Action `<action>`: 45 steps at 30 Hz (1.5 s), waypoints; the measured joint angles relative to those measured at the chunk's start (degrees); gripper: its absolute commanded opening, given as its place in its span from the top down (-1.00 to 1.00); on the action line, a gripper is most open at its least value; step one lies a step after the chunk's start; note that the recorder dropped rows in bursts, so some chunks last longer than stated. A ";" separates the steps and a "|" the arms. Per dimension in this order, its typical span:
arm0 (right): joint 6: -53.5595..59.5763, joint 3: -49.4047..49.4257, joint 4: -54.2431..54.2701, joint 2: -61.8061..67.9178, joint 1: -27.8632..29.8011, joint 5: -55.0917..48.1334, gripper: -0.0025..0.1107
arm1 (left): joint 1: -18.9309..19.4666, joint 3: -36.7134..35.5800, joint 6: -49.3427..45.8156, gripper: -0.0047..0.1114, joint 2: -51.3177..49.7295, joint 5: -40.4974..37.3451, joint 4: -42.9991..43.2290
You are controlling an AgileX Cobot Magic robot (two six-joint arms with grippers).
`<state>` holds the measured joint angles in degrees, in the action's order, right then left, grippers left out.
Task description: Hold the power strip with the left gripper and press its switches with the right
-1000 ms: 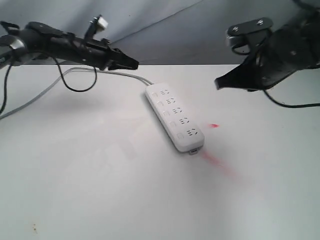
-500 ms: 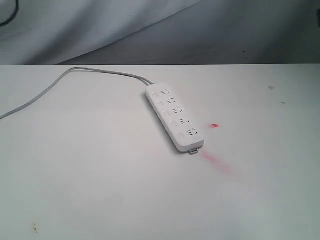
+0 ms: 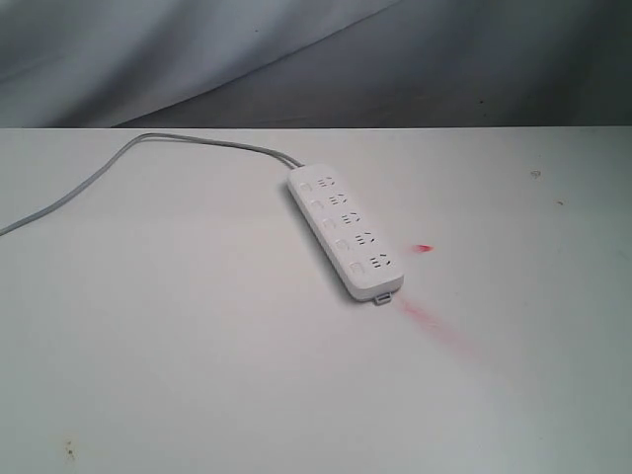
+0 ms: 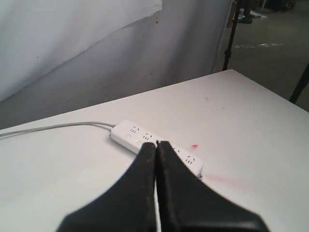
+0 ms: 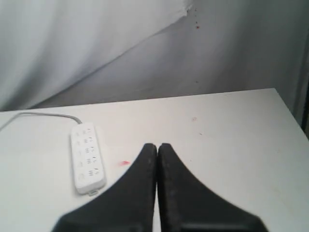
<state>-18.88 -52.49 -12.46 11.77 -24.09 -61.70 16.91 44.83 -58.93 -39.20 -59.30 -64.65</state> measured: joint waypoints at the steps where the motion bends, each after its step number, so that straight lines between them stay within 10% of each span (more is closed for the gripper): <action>1: -0.40 0.54 0.62 -1.62 0.00 0.00 0.96 | 0.00 -2.17 0.56 0.92 2.78 0.22 -0.13; 24: 4.97 5.33 9.36 -6.06 -1.85 -0.02 0.96 | -0.27 -12.42 4.34 0.92 1.16 0.83 -14.31; 34: 4.97 5.45 9.70 -6.06 -1.85 -0.37 0.96 | -15.66 -12.10 20.06 0.92 18.01 9.15 18.69; 40: 2.03 12.61 11.53 -5.96 -1.85 7.90 0.96 | -16.51 -13.65 43.16 0.92 35.08 22.60 45.02; 45: 1.33 23.51 12.86 -5.83 -1.85 25.60 0.96 | -16.51 -20.65 50.83 0.92 37.16 26.21 49.56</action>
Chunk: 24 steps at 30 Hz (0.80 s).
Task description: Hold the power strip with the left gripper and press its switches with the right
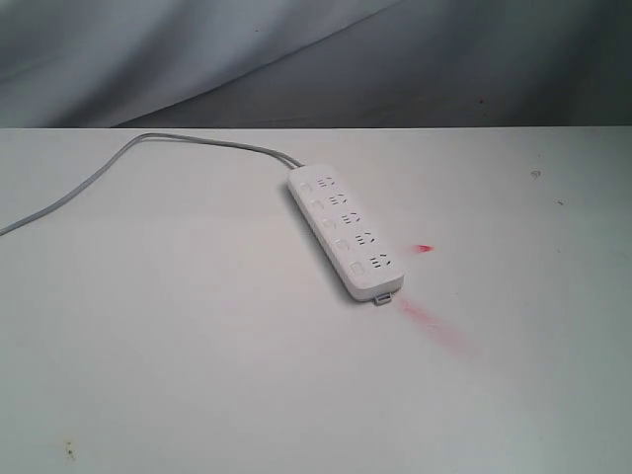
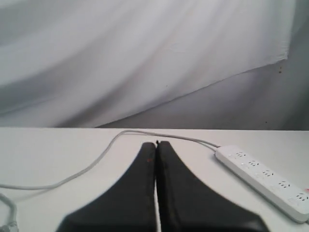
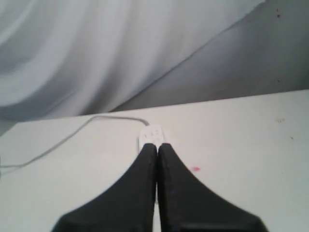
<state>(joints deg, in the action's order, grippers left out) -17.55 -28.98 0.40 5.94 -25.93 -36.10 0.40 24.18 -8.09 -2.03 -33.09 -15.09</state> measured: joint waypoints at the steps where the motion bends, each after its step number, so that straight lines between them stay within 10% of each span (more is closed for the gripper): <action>1: 0.00 2.72 0.00 0.00 0.00 4.46 0.96 | 0.00 -2.44 0.53 0.92 0.00 2.24 0.16; 9: -0.13 17.66 -6.13 0.13 0.00 26.31 0.96 | 0.00 -13.64 1.40 0.92 0.00 21.39 -1.66; 24: -0.12 28.79 -6.92 0.13 0.00 35.72 0.96 | 0.00 -20.65 1.56 0.92 -12.63 30.29 -8.03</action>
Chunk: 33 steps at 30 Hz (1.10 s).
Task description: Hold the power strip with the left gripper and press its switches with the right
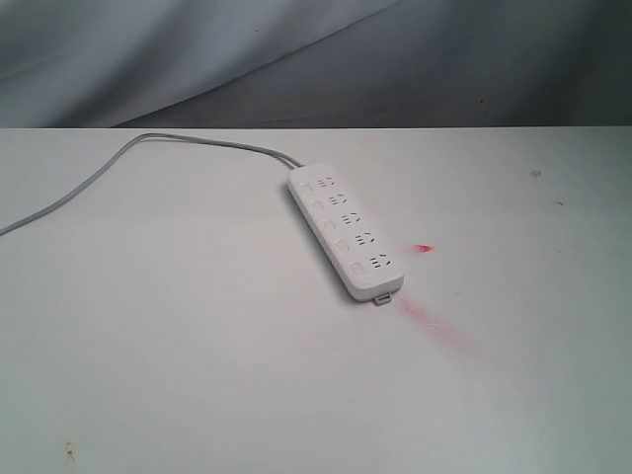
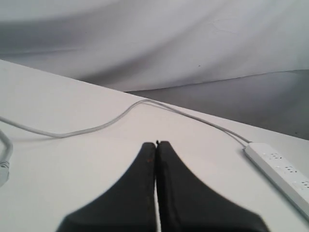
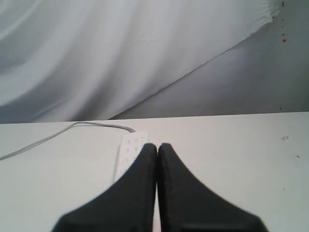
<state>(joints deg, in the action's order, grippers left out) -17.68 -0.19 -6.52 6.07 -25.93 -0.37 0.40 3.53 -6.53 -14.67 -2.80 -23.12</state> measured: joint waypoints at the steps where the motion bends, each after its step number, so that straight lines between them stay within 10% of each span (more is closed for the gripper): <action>1: 0.19 0.00 0.00 0.00 0.00 0.37 0.96 | 0.00 -0.30 0.00 0.92 -0.55 0.53 -0.14; 33: 0.82 0.00 0.00 0.00 0.00 -3.44 0.96 | -0.05 -0.64 0.37 0.92 -0.97 0.35 -2.73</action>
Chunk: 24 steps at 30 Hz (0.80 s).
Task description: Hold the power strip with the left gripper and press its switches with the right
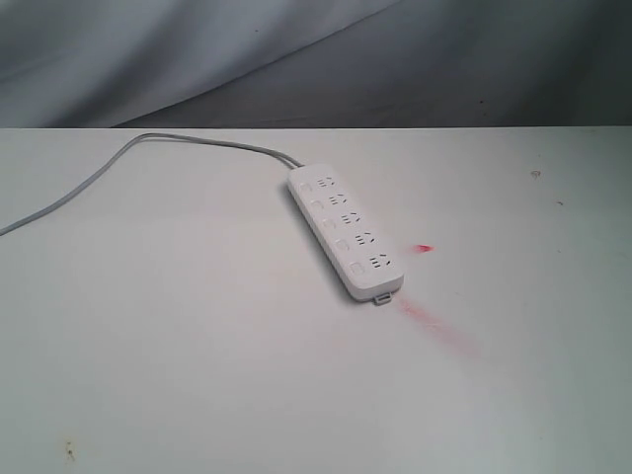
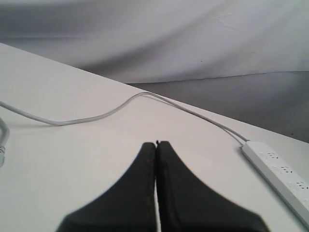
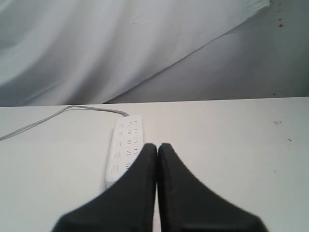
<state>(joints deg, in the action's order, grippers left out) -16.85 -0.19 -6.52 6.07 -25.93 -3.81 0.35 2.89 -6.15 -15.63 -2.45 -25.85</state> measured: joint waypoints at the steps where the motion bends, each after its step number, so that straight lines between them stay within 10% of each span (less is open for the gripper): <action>1: 0.00 0.00 0.00 0.00 0.00 0.00 0.96 | 0.00 0.00 0.00 0.92 0.00 0.00 0.00; 24: 0.00 0.00 0.00 0.00 0.00 -0.23 0.96 | 0.00 -2.62 10.30 0.92 14.68 -6.31 15.73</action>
<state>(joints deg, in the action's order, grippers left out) -16.85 -0.19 -6.52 6.07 -25.93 -4.04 0.35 0.27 4.15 -0.95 -8.75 -10.12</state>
